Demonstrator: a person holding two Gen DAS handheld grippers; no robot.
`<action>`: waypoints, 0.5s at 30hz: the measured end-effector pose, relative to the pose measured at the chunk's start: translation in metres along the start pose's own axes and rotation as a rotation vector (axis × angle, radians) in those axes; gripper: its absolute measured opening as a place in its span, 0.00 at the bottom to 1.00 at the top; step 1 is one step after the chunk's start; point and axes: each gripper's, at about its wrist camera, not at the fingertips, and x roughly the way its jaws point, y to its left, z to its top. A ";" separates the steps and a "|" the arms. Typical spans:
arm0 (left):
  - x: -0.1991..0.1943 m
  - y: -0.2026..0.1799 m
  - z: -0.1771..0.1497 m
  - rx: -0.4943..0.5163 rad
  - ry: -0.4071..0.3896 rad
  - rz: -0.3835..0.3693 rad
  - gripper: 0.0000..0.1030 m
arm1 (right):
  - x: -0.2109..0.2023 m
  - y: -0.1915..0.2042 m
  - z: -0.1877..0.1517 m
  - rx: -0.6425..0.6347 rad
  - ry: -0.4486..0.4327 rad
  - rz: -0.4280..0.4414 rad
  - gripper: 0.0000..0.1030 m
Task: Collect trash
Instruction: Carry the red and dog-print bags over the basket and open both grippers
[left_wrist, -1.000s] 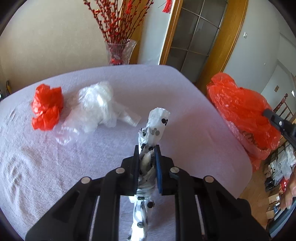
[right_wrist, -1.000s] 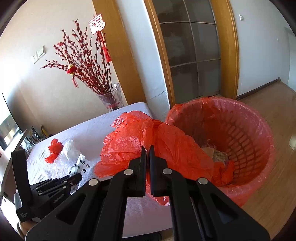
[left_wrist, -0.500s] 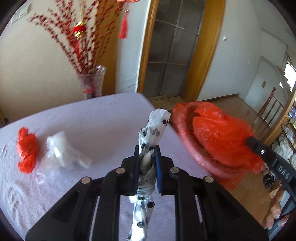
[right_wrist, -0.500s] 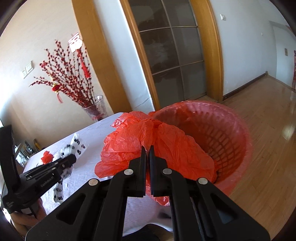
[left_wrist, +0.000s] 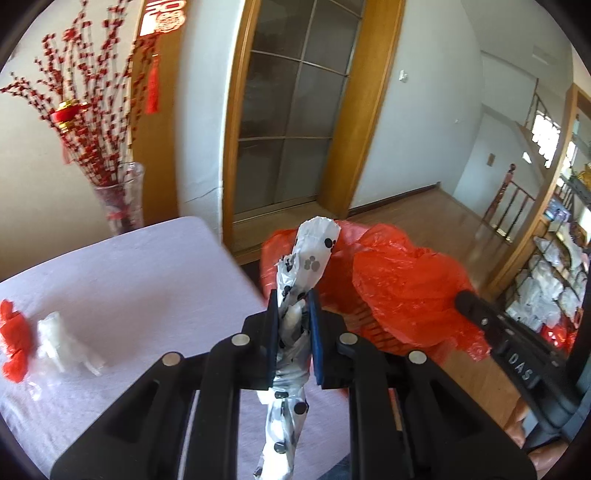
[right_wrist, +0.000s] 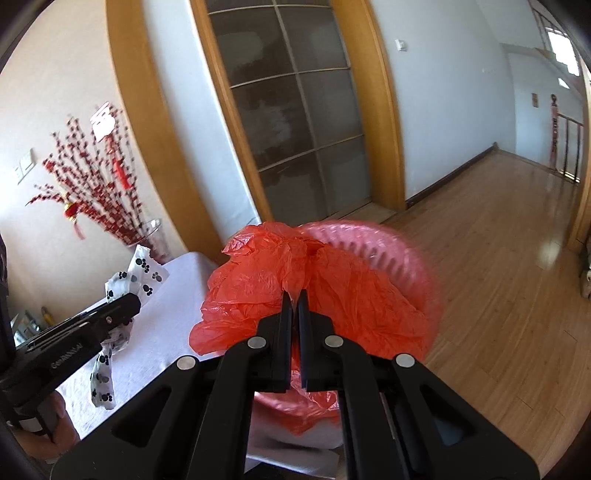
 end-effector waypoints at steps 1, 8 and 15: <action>0.003 -0.005 0.004 0.001 -0.004 -0.017 0.15 | 0.000 -0.003 0.002 0.006 -0.007 -0.008 0.03; 0.022 -0.028 0.021 0.016 -0.016 -0.085 0.15 | -0.001 -0.020 0.014 0.032 -0.046 -0.061 0.03; 0.043 -0.048 0.027 0.019 0.005 -0.131 0.15 | 0.010 -0.037 0.021 0.069 -0.050 -0.083 0.03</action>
